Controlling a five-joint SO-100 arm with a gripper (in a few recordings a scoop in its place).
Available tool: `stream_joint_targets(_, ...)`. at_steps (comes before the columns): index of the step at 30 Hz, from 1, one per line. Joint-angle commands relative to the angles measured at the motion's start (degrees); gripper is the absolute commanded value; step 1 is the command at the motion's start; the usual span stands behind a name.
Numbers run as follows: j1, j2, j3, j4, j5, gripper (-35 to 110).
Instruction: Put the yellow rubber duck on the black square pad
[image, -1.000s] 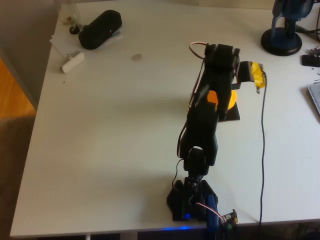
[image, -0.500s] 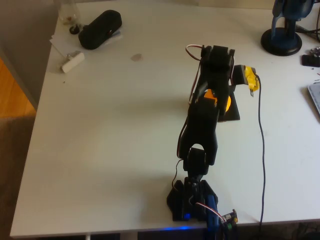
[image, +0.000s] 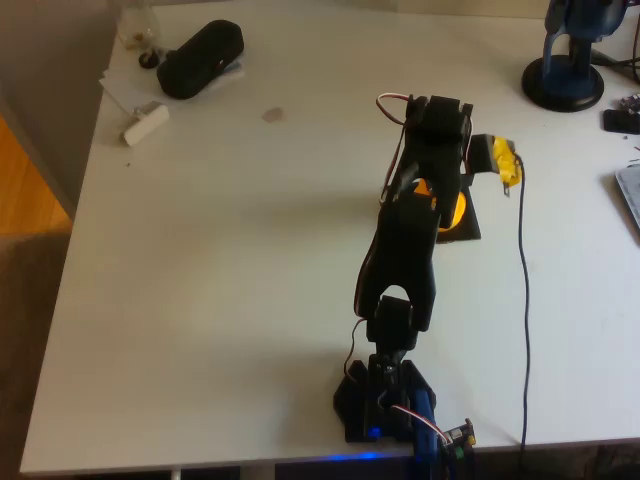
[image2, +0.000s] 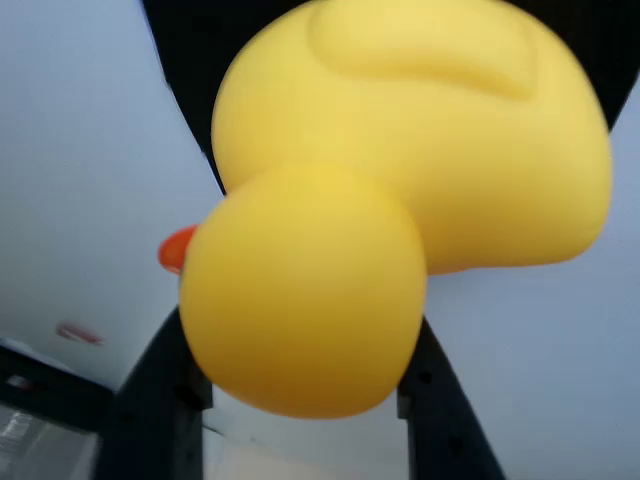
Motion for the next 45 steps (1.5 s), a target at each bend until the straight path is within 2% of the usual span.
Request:
stream_joint_targets(1, 1.76, 0.97, -1.05, -1.58, 0.18, 11)
stream_joint_targets(13, 1.67, 1.23, -1.05, -1.49, -0.18, 12)
stream_joint_targets(20, 1.67, 1.23, -0.88, -1.41, -0.53, 27)
stream_joint_targets(25, 1.67, 2.20, 1.41, -1.32, -0.62, 30)
stream_joint_targets(33, 0.00, 19.25, 6.86, -1.05, 0.00, 30)
stream_joint_targets(40, -7.65, 33.57, 12.48, 7.82, 0.70, 30)
stream_joint_targets(45, -10.28, 41.66, 15.38, 8.35, 12.83, 30)
